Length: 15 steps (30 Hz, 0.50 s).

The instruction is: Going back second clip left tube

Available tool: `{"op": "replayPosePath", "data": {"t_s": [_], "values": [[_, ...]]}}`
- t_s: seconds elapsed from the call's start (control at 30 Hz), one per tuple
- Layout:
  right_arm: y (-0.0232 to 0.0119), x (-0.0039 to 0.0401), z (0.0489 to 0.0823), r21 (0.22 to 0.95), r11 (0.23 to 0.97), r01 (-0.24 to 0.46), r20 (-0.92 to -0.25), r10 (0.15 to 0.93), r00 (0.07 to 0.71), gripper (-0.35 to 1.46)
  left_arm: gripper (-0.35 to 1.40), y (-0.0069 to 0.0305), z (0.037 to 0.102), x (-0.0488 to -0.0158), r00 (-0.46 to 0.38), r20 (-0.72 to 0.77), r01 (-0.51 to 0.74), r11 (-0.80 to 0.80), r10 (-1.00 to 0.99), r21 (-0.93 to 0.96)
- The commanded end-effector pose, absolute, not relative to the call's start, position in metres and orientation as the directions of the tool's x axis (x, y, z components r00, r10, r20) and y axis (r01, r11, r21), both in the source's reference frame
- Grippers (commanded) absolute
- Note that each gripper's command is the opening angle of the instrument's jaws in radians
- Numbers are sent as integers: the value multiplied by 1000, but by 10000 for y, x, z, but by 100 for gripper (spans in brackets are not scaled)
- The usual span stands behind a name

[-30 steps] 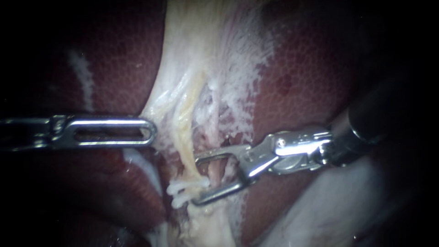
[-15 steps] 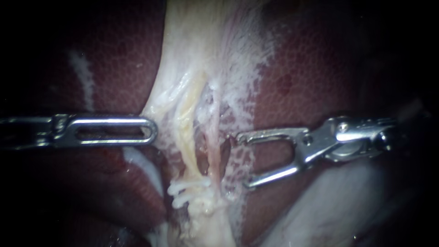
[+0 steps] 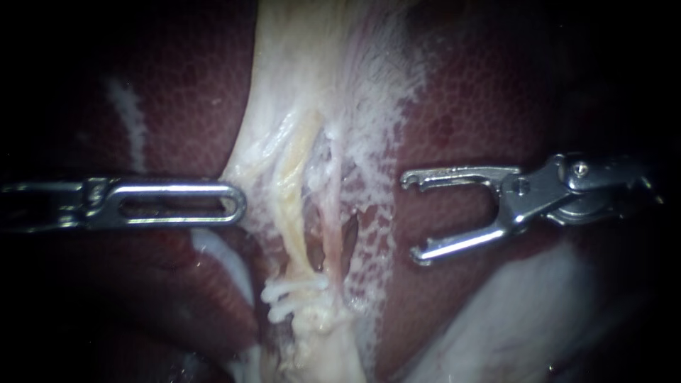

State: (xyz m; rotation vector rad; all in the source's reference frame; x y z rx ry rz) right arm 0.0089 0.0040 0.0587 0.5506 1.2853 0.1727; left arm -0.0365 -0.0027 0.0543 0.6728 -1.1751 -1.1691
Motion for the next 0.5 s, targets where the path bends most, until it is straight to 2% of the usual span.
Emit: {"op": "replayPosePath", "data": {"t_s": [0.03, 0.5], "values": [[41, 87, 586, 480, 859, 176, -859, 421, 291, 60, -35, -26, 543, -365, -45, 342, 338, 308, -938, 889], [36, 85, 580, 476, 862, 172, -861, 417, 291, 60, -35, -26, 543, -368, -46, 343, 339, 308, -938, 889]]}}
